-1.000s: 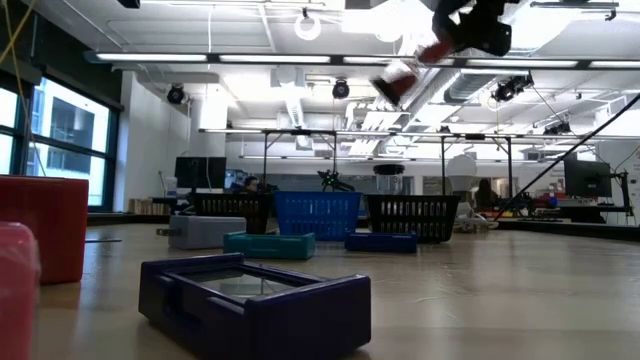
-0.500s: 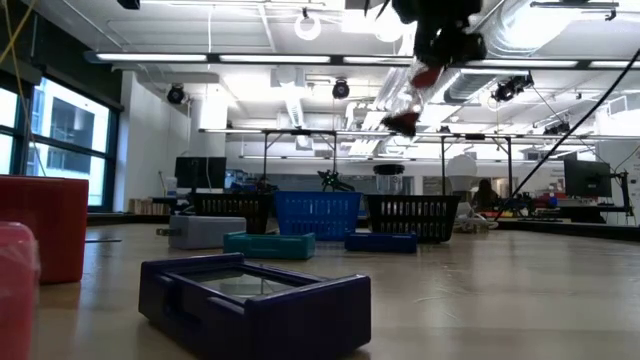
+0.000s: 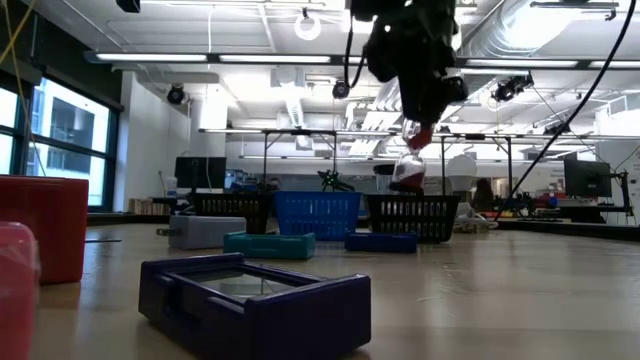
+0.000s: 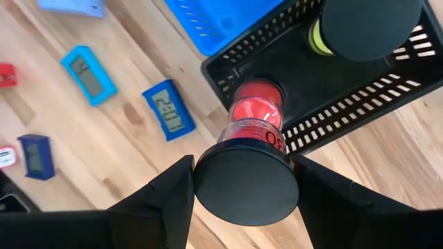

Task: Pick & Place Office items
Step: Put the pink hour glass into the right black bin

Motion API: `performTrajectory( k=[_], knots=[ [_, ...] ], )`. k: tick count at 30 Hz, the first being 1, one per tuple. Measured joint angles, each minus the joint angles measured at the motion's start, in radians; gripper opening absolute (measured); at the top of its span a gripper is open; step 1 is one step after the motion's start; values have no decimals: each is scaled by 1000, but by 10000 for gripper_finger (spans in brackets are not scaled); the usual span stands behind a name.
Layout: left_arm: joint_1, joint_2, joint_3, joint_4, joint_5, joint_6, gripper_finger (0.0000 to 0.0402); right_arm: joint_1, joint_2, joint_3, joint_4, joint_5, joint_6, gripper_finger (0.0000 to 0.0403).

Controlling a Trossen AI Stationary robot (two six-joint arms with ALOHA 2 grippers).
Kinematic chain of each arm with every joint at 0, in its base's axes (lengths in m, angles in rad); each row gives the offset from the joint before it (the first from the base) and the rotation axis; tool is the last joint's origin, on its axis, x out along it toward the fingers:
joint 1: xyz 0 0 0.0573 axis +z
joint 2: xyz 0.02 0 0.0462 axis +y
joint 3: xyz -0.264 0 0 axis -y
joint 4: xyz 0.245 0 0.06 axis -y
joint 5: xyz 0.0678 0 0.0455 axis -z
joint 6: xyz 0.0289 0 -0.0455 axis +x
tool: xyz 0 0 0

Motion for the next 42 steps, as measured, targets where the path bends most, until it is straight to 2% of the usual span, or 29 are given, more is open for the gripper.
performTrajectory(
  k=[15,22,42],
  knots=[
    [0,0,0,-30,2,0,178,-47,127,0,60,-52,-45,205],
    [0,0,0,-37,3,-7,178,-54,129,0,112,-72,-46,206],
    [0,0,0,-37,5,-11,178,-74,129,0,92,-73,-21,207]
  ],
)
